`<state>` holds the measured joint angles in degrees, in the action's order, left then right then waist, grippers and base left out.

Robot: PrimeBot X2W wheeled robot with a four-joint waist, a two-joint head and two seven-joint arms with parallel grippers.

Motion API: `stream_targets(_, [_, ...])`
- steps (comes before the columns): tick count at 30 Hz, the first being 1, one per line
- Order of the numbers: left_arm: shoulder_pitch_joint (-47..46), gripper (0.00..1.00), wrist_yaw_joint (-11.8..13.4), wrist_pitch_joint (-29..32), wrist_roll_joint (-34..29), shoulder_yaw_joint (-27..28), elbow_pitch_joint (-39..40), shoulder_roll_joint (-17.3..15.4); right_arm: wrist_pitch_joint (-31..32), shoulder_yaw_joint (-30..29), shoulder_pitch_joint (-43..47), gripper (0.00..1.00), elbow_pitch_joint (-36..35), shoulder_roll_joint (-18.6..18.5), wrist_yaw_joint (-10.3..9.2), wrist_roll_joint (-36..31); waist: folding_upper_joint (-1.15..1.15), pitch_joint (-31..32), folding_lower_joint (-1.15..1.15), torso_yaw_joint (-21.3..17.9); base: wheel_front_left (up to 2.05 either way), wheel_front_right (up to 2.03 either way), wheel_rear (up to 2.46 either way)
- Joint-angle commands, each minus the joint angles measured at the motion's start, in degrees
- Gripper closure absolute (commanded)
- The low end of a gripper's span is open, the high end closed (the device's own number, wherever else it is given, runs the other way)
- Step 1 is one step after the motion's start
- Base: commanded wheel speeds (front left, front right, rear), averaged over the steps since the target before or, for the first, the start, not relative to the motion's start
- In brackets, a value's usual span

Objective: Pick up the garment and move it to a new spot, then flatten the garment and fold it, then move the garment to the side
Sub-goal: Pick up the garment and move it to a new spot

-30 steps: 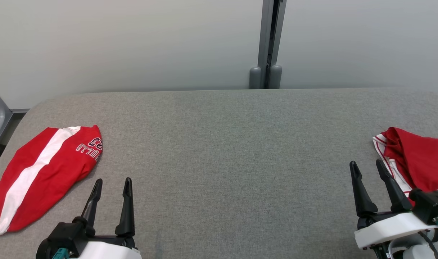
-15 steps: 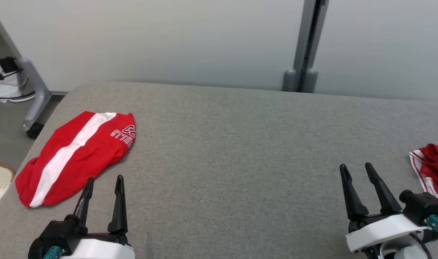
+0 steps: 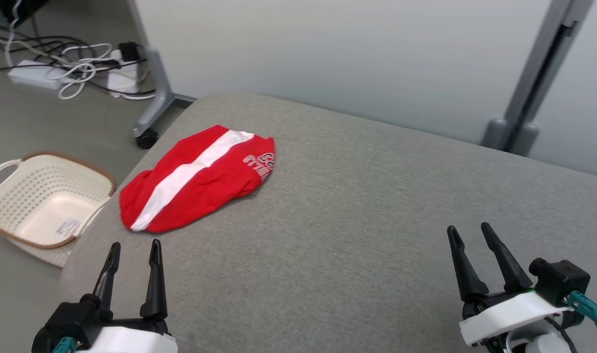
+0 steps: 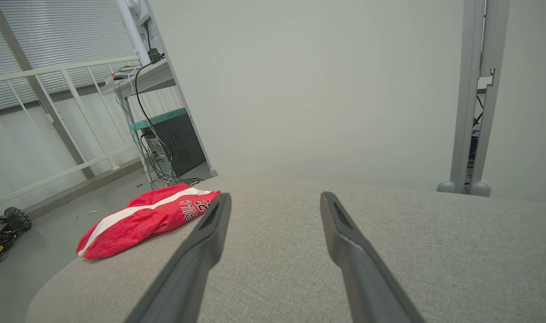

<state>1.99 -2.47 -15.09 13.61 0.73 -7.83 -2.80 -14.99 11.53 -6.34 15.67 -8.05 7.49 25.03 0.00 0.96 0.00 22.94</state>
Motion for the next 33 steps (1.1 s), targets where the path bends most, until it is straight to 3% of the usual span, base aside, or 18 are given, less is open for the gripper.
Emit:
stream_targets(1, [-0.26, 0.0, -0.18, -0.08, -0.38, 0.21, 0.13, -0.21, -0.25, 0.25, -0.38, 0.0, 0.03, -0.26, 0.01, 0.19, 0.0, -0.03, 0.0, 2.61, 0.0, 0.0, 0.0])
stream_targets(6, [-0.88, 0.0, -0.16, -0.08, -0.41, -0.14, 0.2, -0.19, -0.25, 1.13, -0.81, 0.0, 0.3, -0.33, 0.01, 0.26, 0.0, -0.06, 0.0, 4.04, 0.0, 0.0, 0.0])
stream_targets(13, [-3.76, 0.0, 0.95, 0.83, 0.44, 0.53, -0.6, -0.86, -0.23, 2.73, -1.76, 0.0, -0.19, -0.77, 0.01, 1.13, 0.0, -1.28, 0.0, 2.81, 0.0, 0.0, 0.0])
stream_targets(20, [-12.98, 0.0, 0.02, 9.52, 3.35, 3.76, -2.35, -6.21, 0.83, 5.27, -4.5, 0.0, -2.61, -2.21, 0.01, 1.66, 0.0, -4.84, 0.0, -0.27, 0.0, 0.0, 0.0])
stream_targets(28, [-27.8, 0.0, -2.52, 20.53, 10.54, 9.82, -16.96, -16.59, 4.42, 8.91, -13.15, 0.0, -11.19, -4.52, 0.01, 0.41, 0.0, -13.85, 0.0, -9.12, 0.0, 0.0, 0.0])
stream_targets(33, [-33.17, 0.0, -3.06, 21.89, 13.56, 12.39, -26.66, -20.29, 5.5, 9.62, -16.82, 0.0, -13.24, -4.97, 0.01, 0.19, 0.0, -18.03, 0.0, -13.6, 0.0, 0.0, 0.0])
